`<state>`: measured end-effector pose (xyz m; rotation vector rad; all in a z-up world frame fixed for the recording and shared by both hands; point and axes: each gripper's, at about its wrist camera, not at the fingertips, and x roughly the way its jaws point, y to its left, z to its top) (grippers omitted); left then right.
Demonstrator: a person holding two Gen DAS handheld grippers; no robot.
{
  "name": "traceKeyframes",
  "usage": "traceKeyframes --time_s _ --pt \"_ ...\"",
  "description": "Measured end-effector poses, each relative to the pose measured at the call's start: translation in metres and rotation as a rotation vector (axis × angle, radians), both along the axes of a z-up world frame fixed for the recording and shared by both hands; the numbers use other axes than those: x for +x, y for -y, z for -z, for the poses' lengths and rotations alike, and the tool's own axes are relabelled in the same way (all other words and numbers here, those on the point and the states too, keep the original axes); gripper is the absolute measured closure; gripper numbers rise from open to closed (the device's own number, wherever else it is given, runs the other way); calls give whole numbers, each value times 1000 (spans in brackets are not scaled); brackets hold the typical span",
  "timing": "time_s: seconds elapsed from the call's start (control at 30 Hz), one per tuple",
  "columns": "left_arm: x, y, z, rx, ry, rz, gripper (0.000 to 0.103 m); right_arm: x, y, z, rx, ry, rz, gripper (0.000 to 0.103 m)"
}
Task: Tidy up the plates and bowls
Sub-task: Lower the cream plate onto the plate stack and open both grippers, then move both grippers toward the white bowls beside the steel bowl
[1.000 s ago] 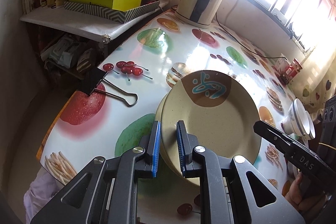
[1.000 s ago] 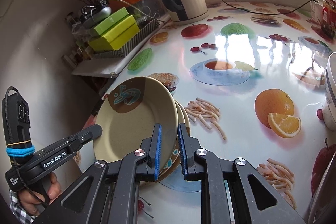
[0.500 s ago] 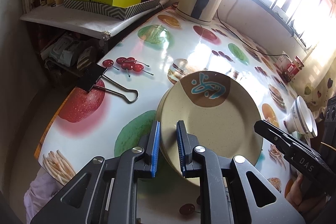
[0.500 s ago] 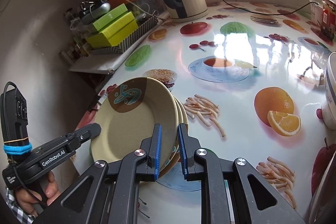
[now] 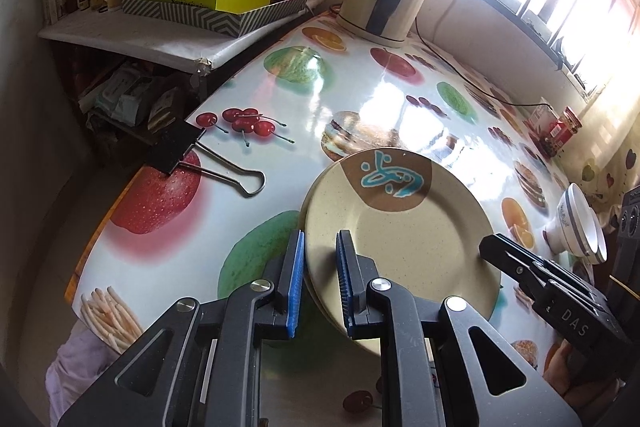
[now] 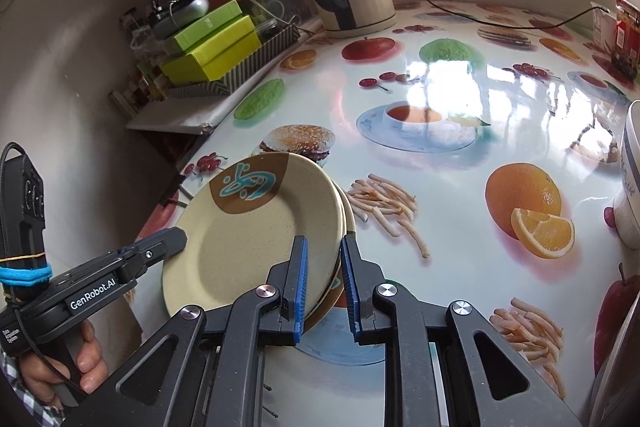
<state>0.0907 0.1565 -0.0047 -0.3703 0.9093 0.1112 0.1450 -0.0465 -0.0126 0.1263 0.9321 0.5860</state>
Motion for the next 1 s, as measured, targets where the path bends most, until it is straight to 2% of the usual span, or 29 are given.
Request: traceKeyframes --time_s 0.43,0.67,0.77,0.93,0.97,1.0 --pt "0 0 0 14 -1 2 86 0 0 0 -3 2 3 85" --pt "-1 3 -2 46 3 1 85 -1 -3 -2 -12 17 -4 72" --pt "-1 3 -3 50 1 -6 80 -2 -3 -3 -14 22 1 68" --pt "-3 7 -9 61 10 -2 79 -4 3 -7 -12 31 21 62" --pt "-3 8 -11 64 15 -3 77 -5 4 -8 -14 35 25 62" --pt "-4 9 -13 65 20 -2 70 -5 6 -9 -15 39 27 61"
